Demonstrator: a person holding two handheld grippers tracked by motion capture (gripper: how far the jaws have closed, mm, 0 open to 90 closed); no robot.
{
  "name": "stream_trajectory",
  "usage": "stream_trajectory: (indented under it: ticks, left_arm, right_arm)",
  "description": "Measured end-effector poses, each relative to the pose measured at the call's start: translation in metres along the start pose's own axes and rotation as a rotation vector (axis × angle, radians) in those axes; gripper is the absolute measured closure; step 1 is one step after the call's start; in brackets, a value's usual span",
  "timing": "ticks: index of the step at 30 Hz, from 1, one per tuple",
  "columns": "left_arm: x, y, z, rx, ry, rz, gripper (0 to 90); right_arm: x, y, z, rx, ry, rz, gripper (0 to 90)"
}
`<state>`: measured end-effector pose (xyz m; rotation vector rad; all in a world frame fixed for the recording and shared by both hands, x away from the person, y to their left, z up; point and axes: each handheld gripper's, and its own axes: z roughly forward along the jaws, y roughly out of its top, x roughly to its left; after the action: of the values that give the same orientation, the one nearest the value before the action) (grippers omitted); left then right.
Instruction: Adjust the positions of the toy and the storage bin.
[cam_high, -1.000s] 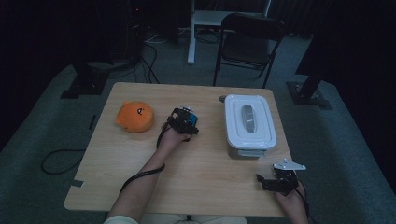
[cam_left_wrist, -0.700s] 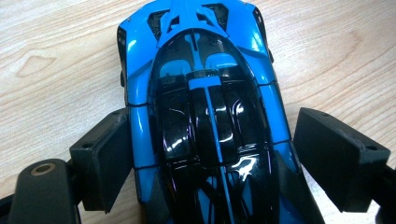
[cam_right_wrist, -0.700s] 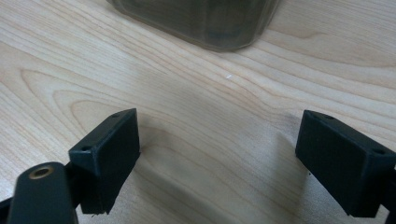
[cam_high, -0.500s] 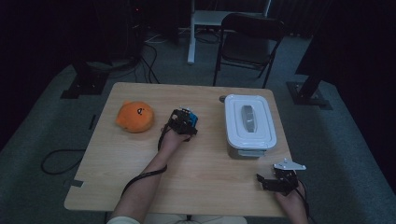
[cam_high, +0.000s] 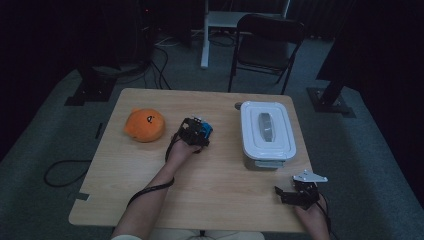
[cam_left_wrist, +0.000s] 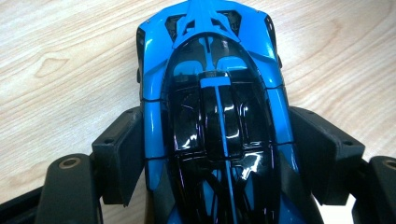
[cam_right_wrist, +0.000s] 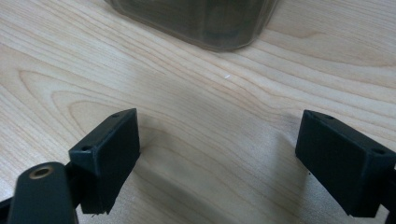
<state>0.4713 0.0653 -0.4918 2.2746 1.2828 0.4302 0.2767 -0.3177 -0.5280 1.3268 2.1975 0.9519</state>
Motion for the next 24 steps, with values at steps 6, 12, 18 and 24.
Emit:
stream_trajectory:
  ticks: [6, 12, 18, 24]
  left_arm:
    - [0.0, -0.003, -0.012, -0.012, -0.018, 0.017, 25.7]
    - [0.0, -0.01, -0.033, -0.027, -0.013, 0.064, 25.7]
    - [0.006, -0.023, -0.05, -0.041, 0.0, 0.086, 25.7]
    - [0.006, -0.039, -0.064, -0.047, -0.014, 0.112, 25.7]
  right_arm:
    - [0.0, 0.0, 0.0, 0.0, -0.001, 0.001, 13.4]
    - [0.0, 0.0, 0.0, -0.001, -0.002, 0.002, 13.4]
    - [0.0, 0.0, 0.0, -0.001, -0.003, 0.002, 13.4]
    - [0.0, 0.0, 0.0, 0.0, -0.006, 0.004, 13.4]
